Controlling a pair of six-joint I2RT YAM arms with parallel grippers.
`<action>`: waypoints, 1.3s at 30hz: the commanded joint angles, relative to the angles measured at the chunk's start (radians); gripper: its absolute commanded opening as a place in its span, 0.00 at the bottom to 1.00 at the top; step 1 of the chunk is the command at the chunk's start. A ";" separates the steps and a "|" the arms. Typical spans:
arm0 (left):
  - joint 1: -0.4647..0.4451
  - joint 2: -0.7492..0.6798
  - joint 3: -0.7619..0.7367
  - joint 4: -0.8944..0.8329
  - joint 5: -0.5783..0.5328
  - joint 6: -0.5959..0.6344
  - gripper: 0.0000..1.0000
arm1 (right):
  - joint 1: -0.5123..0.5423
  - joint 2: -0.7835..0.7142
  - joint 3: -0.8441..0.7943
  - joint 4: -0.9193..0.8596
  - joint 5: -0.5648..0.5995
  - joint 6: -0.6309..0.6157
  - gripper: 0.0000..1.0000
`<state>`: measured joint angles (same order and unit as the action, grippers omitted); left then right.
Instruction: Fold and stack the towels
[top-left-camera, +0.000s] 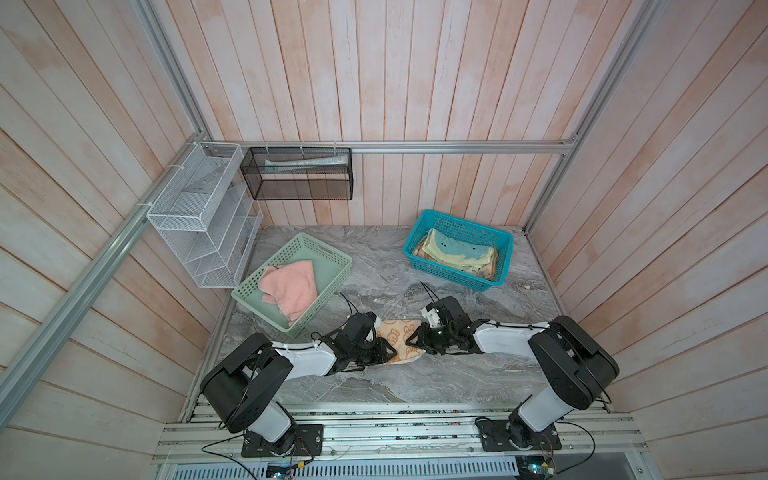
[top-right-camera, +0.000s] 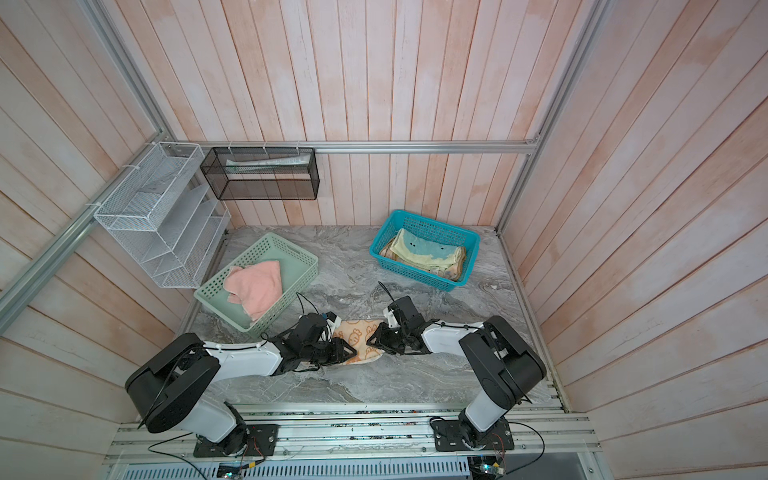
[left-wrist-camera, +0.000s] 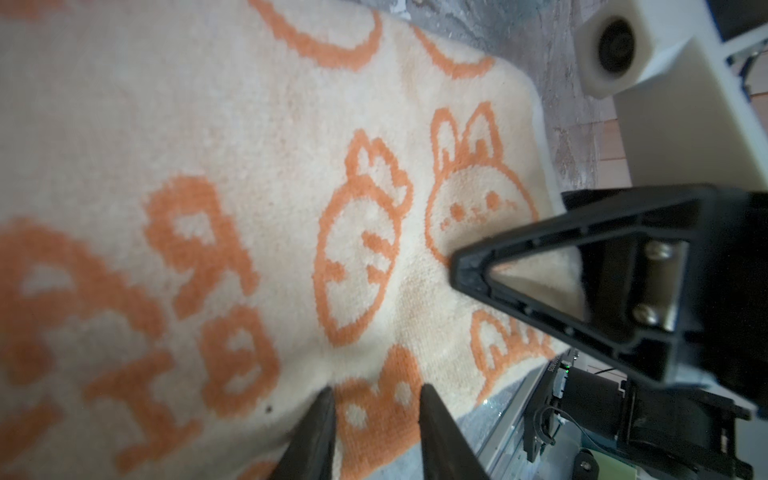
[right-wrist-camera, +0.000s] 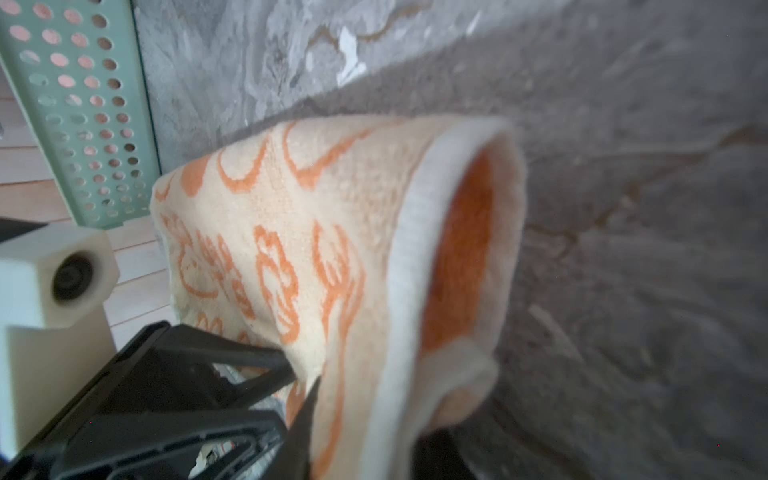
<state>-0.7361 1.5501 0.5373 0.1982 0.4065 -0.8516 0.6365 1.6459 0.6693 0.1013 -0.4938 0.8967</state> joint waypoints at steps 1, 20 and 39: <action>-0.002 0.026 -0.031 -0.049 0.003 -0.014 0.36 | 0.016 0.060 0.035 -0.066 0.041 -0.057 0.12; 0.221 -0.205 0.104 -0.311 -0.075 0.195 0.40 | -0.173 0.114 0.737 -0.451 0.452 -0.576 0.00; 0.242 -0.052 0.148 -0.261 -0.016 0.166 0.40 | -0.345 0.560 1.187 -0.742 0.044 -0.719 0.00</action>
<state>-0.4988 1.4853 0.6434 -0.0681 0.3767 -0.6891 0.2584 2.3054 1.9335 -0.5774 -0.3393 0.2222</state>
